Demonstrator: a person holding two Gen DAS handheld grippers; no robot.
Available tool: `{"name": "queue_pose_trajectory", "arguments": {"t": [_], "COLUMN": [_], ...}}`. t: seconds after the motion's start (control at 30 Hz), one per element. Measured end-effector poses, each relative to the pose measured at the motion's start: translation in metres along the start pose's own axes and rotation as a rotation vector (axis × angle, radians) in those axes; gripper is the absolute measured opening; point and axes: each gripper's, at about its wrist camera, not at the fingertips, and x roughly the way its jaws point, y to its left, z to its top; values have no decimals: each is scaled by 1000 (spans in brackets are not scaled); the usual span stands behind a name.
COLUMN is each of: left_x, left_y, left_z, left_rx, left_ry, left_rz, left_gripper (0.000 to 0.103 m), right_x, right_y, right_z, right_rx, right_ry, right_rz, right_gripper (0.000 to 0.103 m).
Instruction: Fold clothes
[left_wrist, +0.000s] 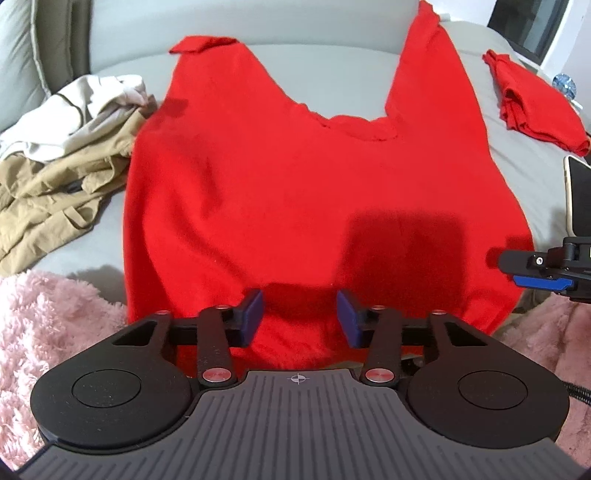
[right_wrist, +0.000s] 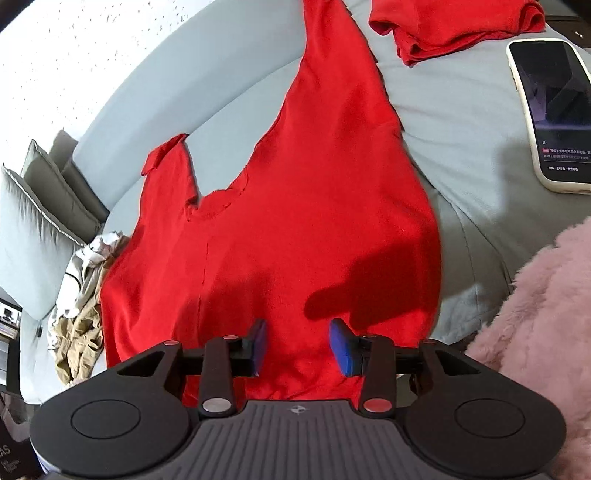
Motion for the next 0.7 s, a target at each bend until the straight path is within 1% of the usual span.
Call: {"name": "queue_pose_trajectory", "arguments": {"t": [0.07,0.1,0.17,0.23,0.27,0.33,0.4,0.47,0.53,0.6,0.67,0.7], "left_x": [0,-2,-3,-3,0,8,17,20,21,20,18,17], "left_y": [-1,0,3,8,12,16,17,16,14,17,21,23], "left_z": [4,6,11,16,17,16,14,13,13,11,10,8], "left_rx": [5,7,2,-21,-37,-59,-61,-45,-26,-36,-47,-54], "left_ry": [-6,-23,-50,-63,-58,-34,2,9,6,10,16,20], "left_rz": [12,26,50,70,80,95,116,120,126,124,119,120], "left_gripper": [47,47,47,48,48,49,49,50,52,54,54,54], "right_x": [1,0,-7,-8,-7,0,13,22,33,42,41,40], "right_y": [5,10,21,24,25,25,24,24,23,22,19,13], "right_z": [4,6,11,13,14,13,10,8,10,13,12,10], "right_rx": [-20,-51,-133,-159,-171,-182,-189,-191,-174,-163,-154,-126], "right_ry": [20,15,-34,-58,-67,-62,-48,-38,1,41,81,110], "right_rz": [-2,-11,-49,-71,-89,-112,-135,-144,-162,-191,-207,-222], "right_gripper": [40,40,40,45,50,54,54,54,56,56,55,54]}}
